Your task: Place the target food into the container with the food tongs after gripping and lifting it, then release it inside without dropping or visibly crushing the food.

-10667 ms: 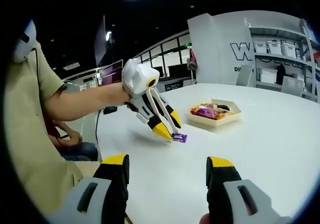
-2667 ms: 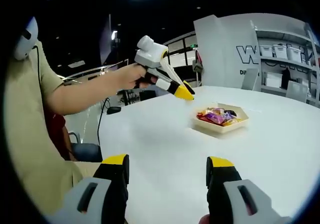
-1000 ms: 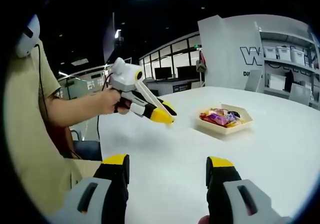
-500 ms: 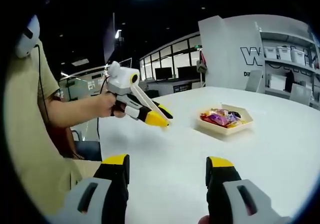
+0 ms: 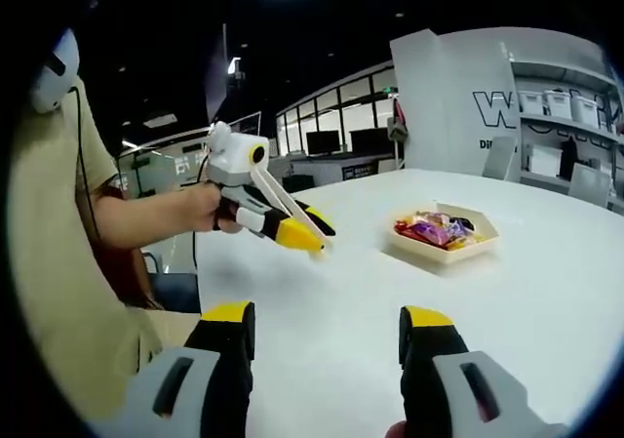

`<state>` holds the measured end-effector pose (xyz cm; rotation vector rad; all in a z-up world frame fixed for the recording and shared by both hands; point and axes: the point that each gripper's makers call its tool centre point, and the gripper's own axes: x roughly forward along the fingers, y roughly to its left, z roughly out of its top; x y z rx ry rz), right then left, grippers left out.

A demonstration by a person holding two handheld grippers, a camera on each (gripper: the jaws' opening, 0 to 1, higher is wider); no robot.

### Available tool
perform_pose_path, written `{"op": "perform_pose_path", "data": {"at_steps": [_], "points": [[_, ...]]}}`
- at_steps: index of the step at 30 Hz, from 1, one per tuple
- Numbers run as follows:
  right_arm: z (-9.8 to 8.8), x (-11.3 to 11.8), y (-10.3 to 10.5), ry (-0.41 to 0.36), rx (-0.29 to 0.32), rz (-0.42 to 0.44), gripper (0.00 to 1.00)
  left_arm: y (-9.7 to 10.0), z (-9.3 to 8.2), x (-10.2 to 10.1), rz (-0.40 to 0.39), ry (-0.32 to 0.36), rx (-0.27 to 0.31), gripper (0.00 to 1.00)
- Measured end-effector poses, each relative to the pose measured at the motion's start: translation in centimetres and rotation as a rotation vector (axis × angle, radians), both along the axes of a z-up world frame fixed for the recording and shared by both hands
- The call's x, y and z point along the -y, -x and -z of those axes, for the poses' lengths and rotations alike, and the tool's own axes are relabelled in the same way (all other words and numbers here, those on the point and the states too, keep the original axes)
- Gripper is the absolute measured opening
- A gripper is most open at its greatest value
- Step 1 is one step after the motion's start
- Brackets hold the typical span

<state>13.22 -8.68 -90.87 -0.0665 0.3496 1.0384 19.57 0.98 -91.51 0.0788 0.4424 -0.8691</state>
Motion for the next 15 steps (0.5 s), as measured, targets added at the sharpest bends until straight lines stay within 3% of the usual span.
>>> {"op": "perform_pose_path", "data": {"at_steps": [5,15], "points": [[0.1,0.0,-0.1,-0.002,-0.001,-0.005,0.57,0.7,-0.4,0.5,0.029,0.060,-0.018,0.23],[0.3,-0.4,0.1,-0.003,-0.004,-0.021,0.56,1.3,-1.1,1.1,0.059,0.096,-0.009,0.23]]}}
